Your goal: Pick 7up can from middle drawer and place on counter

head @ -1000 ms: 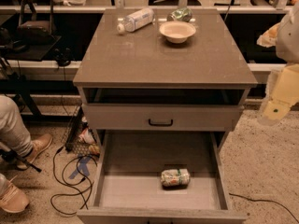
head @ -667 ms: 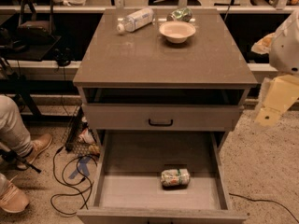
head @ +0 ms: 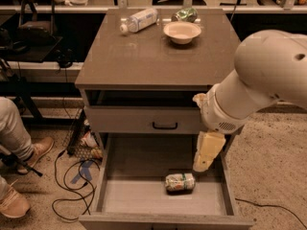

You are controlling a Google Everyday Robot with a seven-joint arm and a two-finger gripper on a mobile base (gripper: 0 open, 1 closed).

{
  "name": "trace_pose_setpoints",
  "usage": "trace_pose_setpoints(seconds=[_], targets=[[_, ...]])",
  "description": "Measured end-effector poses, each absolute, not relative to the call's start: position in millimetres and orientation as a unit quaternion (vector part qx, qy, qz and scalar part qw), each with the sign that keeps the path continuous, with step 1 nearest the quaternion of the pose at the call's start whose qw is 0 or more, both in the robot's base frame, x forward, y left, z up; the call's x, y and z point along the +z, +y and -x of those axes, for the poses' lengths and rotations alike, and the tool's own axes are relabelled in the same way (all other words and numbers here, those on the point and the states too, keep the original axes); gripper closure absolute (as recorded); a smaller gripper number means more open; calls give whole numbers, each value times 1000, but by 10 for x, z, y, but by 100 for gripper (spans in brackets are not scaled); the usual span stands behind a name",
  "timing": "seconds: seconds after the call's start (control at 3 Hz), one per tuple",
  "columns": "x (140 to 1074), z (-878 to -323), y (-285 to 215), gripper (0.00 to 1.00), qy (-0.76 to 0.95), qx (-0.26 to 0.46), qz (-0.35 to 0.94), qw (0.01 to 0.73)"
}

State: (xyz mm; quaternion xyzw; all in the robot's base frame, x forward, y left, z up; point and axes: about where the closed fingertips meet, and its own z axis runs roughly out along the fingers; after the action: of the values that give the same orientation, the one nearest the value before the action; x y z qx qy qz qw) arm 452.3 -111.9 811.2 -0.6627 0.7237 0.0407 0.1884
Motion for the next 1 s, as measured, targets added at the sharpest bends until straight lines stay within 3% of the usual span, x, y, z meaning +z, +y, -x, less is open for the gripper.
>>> trace_pose_setpoints(seconds=[0.67, 1.0], targets=[[7943, -4557, -1143, 0, 727, 26, 660, 187], [7312, -4735, -1235, 0, 732, 5, 659, 171]])
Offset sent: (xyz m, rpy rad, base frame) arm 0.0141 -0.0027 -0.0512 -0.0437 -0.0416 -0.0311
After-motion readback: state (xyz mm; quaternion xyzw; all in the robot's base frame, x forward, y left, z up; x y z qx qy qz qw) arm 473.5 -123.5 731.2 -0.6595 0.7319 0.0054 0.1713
